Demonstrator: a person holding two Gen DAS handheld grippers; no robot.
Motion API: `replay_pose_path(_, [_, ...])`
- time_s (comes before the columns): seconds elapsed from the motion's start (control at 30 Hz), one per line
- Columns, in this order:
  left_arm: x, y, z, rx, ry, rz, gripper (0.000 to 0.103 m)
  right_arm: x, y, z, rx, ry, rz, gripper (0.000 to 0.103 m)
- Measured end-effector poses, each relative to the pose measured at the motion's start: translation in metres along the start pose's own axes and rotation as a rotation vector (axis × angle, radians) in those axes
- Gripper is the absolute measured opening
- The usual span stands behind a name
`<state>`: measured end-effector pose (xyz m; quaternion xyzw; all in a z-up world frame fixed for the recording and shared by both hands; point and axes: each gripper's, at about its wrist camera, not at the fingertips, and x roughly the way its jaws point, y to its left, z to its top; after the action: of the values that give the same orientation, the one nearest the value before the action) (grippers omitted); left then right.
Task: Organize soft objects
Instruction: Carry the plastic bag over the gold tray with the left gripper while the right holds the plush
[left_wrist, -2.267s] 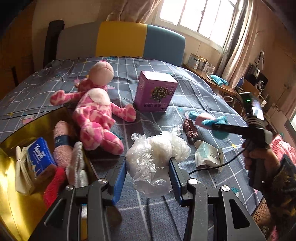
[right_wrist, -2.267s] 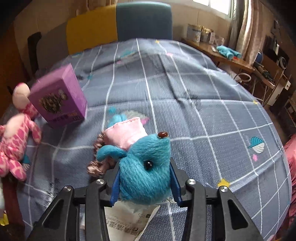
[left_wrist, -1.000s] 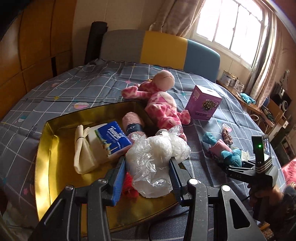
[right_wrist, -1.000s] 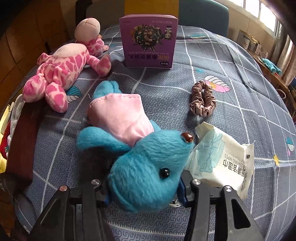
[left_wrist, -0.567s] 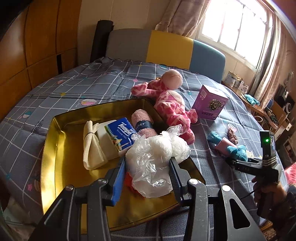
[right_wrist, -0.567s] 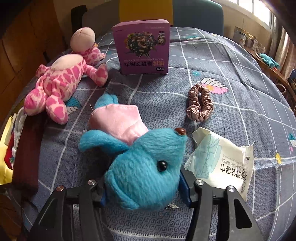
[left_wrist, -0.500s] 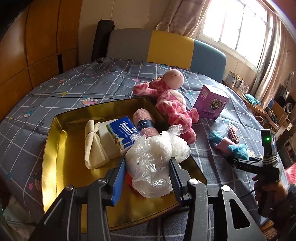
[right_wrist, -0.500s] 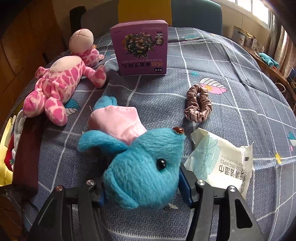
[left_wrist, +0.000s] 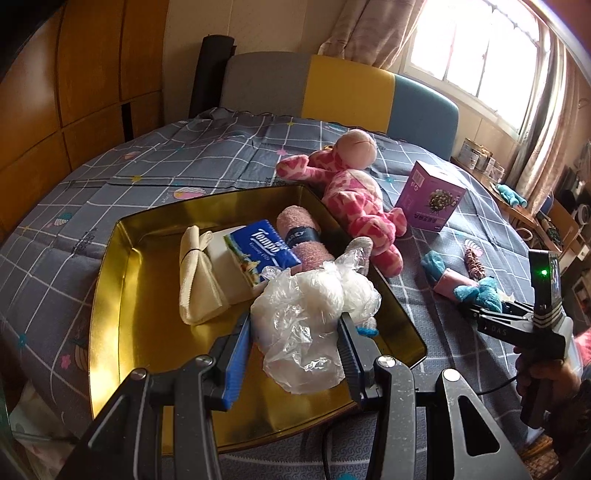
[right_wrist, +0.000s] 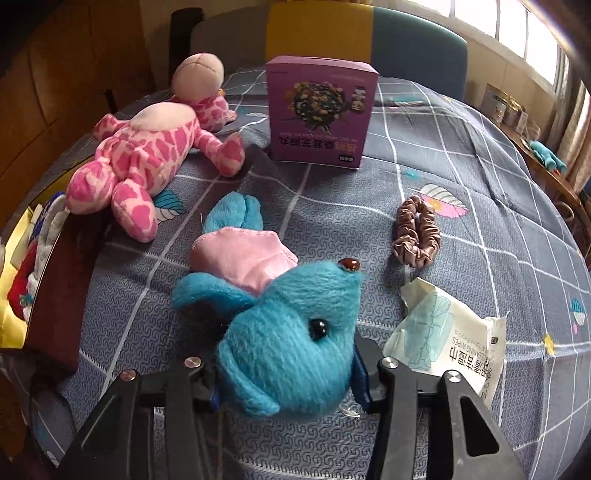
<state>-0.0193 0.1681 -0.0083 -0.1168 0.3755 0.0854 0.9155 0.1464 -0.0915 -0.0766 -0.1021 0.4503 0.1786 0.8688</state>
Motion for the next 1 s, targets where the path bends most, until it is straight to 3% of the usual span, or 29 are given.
replay_pose_path(0.17, [0.001, 0.015, 0.0, -0.04, 0.01, 0.006, 0.046, 0.0, 0.004, 0.0, -0.019, 0.003, -0.011, 0.051])
replay_pose_path(0.5, [0.01, 0.097, 0.011, -0.237, 0.019, 0.113, 0.046, 0.002, 0.007, -0.001, -0.033, 0.008, -0.02, 0.051])
replay_pose_path(0.77, [0.038, 0.122, 0.023, -0.255, 0.043, 0.174, 0.051, 0.002, 0.009, 0.0, -0.036, 0.013, -0.017, 0.051])
replay_pose_path(1.0, [0.069, 0.131, 0.037, -0.252, 0.033, 0.211, 0.074, 0.002, 0.009, -0.001, -0.037, 0.012, -0.018, 0.051])
